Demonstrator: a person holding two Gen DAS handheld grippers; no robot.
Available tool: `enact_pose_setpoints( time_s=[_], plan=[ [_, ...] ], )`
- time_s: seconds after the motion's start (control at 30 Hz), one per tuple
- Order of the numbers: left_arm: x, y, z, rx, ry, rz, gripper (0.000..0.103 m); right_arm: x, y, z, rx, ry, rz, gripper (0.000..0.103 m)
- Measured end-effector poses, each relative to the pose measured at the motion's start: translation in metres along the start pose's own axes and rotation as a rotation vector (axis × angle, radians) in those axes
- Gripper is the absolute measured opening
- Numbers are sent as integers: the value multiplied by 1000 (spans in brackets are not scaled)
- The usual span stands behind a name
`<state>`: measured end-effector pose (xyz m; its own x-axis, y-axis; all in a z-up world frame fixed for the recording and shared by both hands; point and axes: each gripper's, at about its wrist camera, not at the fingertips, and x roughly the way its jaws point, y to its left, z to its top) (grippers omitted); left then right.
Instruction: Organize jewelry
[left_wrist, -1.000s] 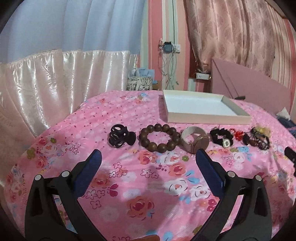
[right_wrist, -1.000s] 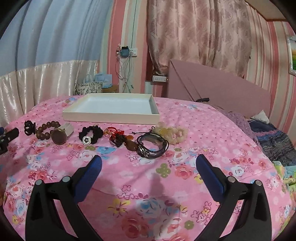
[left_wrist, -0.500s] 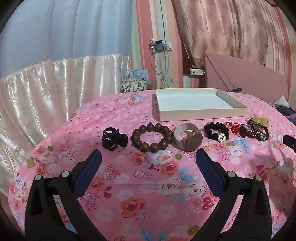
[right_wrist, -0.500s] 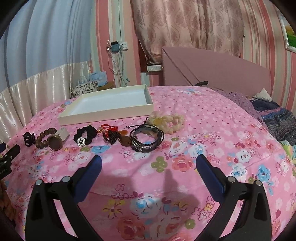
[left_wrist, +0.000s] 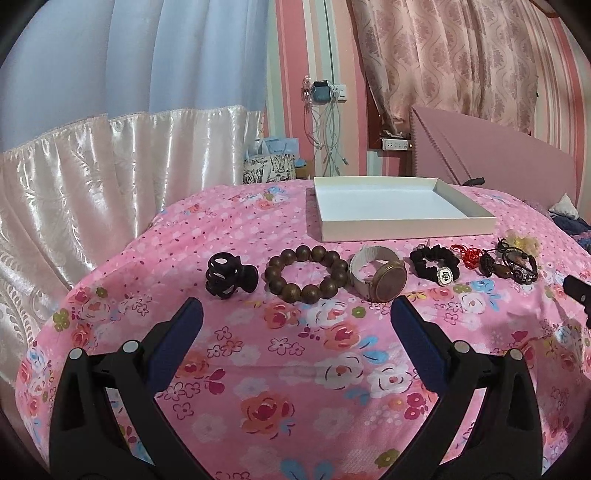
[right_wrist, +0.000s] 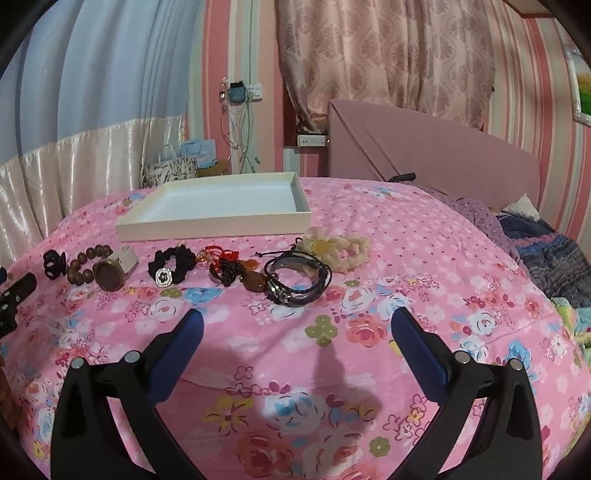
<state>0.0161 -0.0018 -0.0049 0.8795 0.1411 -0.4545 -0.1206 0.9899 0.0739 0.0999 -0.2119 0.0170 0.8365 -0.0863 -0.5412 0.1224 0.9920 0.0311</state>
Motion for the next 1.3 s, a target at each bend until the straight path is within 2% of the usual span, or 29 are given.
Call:
enact_pose_setpoints(
  time_s=[0.2,0.43,1.3],
  plan=[
    [2,-1,0,2,7,0,100,3,-4,0,22,11,-33,101],
    [1,-1,-1,3,11,-1,100,8,-3,-1,18,34,-26,101],
    [4,0,3,11,17,-5,100,6,-3,-1,33,25,-34,101]
  ],
)
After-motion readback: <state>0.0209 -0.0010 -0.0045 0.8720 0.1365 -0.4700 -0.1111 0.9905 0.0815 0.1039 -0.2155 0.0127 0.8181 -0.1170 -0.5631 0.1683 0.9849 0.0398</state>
